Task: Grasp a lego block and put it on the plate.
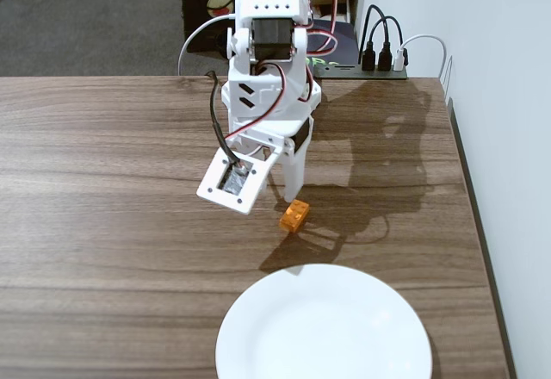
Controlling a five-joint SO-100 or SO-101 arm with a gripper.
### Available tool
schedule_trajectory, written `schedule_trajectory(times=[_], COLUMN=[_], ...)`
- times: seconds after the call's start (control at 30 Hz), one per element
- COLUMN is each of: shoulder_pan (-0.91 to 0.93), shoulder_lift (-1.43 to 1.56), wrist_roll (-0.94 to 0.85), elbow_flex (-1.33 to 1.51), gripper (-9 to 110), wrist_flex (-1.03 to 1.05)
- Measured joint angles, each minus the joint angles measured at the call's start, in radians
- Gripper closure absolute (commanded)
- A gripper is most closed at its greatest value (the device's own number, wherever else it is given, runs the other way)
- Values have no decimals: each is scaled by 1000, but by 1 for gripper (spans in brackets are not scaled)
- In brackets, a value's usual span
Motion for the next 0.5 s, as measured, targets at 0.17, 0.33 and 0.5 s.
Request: schedule_trajectory(times=[0.17, 0.33, 0.5], shoulder_pan=[-29, -77, -132], shoulder_lift=[-31, -52, -58], wrist_roll=[58, 117, 156], elbow_flex=[-6, -6, -8], gripper=[86, 86, 86], wrist_flex=[-35, -63, -80])
